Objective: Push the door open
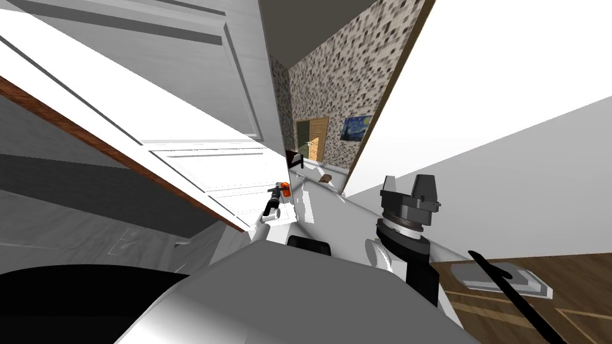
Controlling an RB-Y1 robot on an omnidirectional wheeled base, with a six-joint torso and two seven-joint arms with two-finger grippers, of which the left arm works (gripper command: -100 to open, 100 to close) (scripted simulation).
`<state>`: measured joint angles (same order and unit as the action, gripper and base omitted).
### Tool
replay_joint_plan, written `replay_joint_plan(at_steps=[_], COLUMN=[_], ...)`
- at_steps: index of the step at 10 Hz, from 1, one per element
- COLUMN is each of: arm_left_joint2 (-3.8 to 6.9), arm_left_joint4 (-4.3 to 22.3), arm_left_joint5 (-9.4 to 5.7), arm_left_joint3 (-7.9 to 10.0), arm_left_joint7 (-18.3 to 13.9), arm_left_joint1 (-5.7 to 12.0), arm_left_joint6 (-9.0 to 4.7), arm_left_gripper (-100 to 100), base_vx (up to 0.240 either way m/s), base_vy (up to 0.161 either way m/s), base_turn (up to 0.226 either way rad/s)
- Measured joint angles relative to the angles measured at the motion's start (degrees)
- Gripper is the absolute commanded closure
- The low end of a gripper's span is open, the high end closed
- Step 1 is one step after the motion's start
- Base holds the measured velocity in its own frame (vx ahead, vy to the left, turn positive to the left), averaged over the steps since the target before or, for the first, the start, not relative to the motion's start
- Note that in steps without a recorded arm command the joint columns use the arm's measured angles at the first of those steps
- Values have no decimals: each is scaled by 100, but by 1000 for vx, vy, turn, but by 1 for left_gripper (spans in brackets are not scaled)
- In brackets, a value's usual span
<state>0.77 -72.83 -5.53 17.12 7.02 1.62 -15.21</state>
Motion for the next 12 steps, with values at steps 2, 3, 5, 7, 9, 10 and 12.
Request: replay_joint_plan(at_steps=[2, 3, 5, 7, 9, 10, 12], arm_left_joint2=[47, 36, 12, -46, -99, -83, -1], arm_left_joint4=[-6, -20, -62, -53, -92, -89, -26], arm_left_joint5=[-28, -35, -57, -82, -100, -109, -138], arm_left_joint3=[120, 185, 319, 467, 560, 616, 739], arm_left_joint7=[16, 32, 60, 83, 91, 110, 139], arm_left_joint1=[-2, 5, -10, -3, -32, -43, -55], arm_left_joint6=[38, 25, 8, -12, -17, 14, -9], arm_left_gripper=[100, 100, 100, 100, 100, 100, 100], base_vx=[204, 200, 189, 193, 106, 220, 196], base_vy=[-31, -45, -48, -64, -12, -37, -40], base_turn=[62, 66, 67, 78, 36, 46, 51])
